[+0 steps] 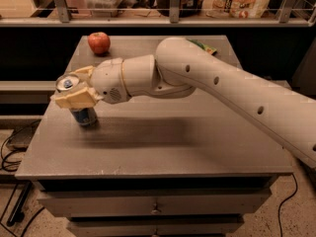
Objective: Knock redbull can over
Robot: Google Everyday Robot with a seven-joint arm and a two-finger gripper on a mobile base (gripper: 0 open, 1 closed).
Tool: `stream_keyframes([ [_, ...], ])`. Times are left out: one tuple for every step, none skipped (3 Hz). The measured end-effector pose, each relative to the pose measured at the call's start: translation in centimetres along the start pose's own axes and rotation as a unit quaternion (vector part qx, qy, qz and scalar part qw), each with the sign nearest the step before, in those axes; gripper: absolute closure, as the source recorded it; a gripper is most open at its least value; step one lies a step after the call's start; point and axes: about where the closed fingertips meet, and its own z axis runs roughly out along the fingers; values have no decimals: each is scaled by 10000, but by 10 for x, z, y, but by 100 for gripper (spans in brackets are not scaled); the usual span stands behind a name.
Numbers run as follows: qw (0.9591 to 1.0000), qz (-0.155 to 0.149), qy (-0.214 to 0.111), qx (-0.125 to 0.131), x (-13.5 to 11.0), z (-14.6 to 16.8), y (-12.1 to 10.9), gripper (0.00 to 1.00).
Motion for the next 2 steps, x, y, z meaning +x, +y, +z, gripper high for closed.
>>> stream_keyframes([
  [9984,-246,428,267,-7,-29,-13,100],
  [9869,-669,1341,605,-8,-73,-34,100],
])
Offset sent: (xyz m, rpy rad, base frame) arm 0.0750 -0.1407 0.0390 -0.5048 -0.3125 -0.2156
